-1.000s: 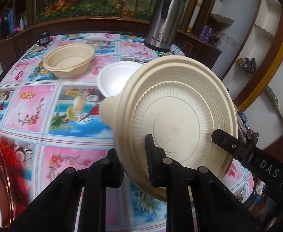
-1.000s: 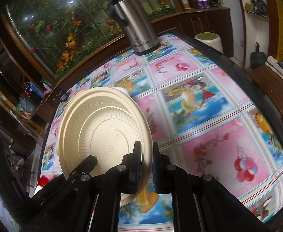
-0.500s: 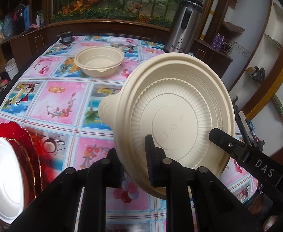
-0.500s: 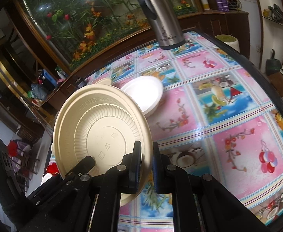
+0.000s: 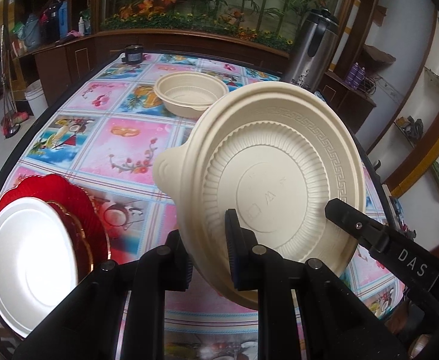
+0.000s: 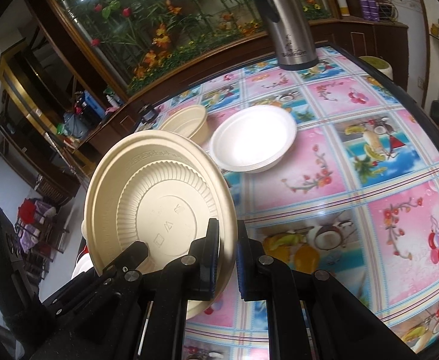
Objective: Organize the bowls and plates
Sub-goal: 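Carry the beige bowl with the left gripper to the red plate stack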
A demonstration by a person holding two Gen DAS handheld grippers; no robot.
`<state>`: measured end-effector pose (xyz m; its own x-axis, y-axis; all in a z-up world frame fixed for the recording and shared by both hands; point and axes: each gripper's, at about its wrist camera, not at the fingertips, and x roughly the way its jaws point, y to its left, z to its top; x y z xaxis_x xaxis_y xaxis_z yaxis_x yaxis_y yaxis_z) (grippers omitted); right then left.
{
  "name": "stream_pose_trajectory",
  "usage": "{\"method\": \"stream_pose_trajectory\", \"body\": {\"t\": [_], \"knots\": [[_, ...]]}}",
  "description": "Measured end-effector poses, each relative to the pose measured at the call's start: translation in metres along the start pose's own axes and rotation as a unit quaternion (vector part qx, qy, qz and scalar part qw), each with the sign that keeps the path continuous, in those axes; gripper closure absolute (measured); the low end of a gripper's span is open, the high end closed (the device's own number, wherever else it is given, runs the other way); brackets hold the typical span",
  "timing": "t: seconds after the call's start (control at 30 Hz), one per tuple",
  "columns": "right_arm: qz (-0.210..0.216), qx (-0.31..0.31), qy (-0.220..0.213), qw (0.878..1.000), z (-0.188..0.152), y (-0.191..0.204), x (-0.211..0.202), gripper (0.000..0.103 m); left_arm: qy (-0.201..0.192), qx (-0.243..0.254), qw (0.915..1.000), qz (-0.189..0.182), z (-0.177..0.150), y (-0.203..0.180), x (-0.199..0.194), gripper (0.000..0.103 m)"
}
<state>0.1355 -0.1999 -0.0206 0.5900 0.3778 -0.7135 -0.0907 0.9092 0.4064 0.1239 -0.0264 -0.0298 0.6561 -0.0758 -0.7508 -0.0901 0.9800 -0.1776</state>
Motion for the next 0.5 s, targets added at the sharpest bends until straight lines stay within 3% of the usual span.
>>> {"method": "stream_pose_trajectory", "body": {"t": [0.5], "knots": [[0.029, -0.036, 0.014, 0.999, -0.011, 0.036, 0.008, 0.093, -0.008, -0.028, 0.9994, 0.021, -0.006, 0.037, -0.017, 0.087]]}}
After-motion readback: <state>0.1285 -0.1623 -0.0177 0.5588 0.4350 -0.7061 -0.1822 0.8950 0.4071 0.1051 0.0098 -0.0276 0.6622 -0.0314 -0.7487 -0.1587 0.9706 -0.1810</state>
